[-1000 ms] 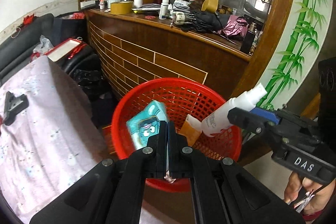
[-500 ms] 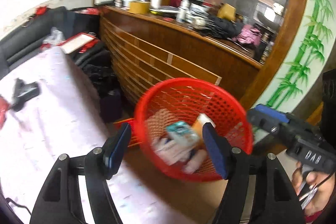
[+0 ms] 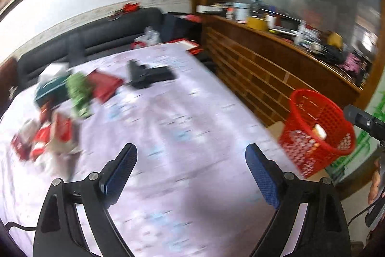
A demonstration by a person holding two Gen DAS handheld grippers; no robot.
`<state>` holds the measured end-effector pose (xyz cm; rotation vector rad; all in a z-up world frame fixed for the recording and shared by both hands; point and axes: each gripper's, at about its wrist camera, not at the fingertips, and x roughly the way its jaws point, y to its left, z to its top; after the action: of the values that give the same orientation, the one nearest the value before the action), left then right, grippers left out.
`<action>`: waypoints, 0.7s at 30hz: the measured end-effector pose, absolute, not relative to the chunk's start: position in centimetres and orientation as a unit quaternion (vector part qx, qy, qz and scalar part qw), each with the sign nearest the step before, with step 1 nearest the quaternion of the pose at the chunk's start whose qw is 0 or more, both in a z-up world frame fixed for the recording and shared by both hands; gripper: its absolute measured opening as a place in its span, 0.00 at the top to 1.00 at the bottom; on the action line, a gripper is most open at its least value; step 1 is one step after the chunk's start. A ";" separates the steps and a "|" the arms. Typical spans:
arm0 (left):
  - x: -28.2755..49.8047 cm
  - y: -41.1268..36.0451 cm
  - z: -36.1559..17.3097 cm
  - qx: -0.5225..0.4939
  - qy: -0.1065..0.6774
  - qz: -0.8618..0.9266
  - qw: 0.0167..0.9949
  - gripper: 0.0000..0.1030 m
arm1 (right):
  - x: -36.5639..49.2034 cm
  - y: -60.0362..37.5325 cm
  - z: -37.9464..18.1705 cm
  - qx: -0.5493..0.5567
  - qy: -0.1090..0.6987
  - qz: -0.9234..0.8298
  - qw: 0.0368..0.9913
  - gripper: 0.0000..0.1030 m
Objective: Collect trash
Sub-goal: 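Move both open tools back over the bed toward the red wrappers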
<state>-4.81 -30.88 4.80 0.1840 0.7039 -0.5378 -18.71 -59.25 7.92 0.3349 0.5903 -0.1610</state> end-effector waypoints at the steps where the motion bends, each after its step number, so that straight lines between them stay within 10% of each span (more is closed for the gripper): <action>1: -4.6 -29.8 4.8 0.083 0.341 -0.252 0.902 0.13 | -18.1 -58.4 7.8 0.163 0.292 -0.070 0.940 0.07; 21: -0.7 -10.0 2.8 0.026 0.355 -0.107 0.928 0.13 | -9.5 -43.9 6.6 0.092 0.341 0.026 0.935 0.07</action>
<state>-0.69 -10.00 2.83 0.0525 0.7266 -0.2201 -9.51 -43.88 6.61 0.1871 0.6963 0.0527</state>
